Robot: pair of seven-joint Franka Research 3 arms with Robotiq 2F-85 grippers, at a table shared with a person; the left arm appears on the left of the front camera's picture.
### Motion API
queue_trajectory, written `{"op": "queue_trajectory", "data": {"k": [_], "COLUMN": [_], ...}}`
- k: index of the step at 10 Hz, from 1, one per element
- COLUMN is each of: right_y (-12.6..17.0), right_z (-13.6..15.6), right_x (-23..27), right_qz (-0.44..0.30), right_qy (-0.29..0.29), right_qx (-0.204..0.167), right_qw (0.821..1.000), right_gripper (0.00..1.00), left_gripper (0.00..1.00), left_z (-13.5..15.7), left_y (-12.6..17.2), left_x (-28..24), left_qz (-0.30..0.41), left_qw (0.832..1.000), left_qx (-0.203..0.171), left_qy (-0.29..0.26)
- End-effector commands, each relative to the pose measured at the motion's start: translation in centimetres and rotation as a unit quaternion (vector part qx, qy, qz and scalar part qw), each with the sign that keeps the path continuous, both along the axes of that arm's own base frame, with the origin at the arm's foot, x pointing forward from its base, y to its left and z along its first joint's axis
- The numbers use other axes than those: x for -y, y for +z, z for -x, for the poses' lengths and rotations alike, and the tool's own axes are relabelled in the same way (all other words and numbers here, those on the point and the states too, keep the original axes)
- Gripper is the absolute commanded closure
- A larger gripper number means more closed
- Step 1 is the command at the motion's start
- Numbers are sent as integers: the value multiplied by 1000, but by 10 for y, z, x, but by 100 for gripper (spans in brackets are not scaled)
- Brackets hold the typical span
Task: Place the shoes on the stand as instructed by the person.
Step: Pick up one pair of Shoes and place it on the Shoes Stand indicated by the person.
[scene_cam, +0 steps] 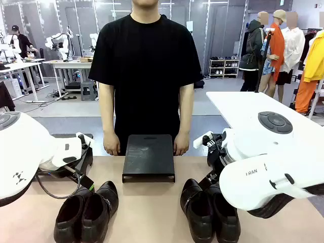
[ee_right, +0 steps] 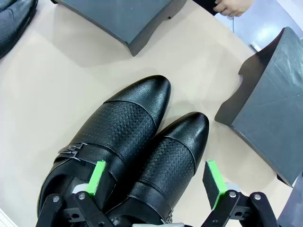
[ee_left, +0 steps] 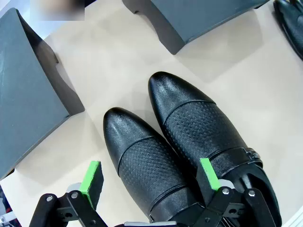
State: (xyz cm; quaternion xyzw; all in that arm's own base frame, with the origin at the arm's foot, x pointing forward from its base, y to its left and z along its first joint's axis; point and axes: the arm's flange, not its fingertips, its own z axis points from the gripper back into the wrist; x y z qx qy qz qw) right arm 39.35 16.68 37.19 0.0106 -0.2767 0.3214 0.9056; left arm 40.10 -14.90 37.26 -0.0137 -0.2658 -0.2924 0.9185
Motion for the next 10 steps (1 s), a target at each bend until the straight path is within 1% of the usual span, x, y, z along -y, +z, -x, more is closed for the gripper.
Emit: {"op": "queue_trajectory", "data": {"k": [1, 10], "right_y": [0, 0], "right_z": [0, 0], "right_x": [0, 0], "right_qz": [0, 0], "right_qy": [0, 0], "right_qx": [0, 0], "right_qw": [1000, 1000], "right_gripper": [0, 0], "left_gripper": [0, 0], "left_z": [0, 0], "left_y": [0, 0], "left_x": [0, 0], "left_qz": [0, 0], "left_qw": [1000, 1000], "left_qx": [0, 0], "left_qy": [0, 0]}}
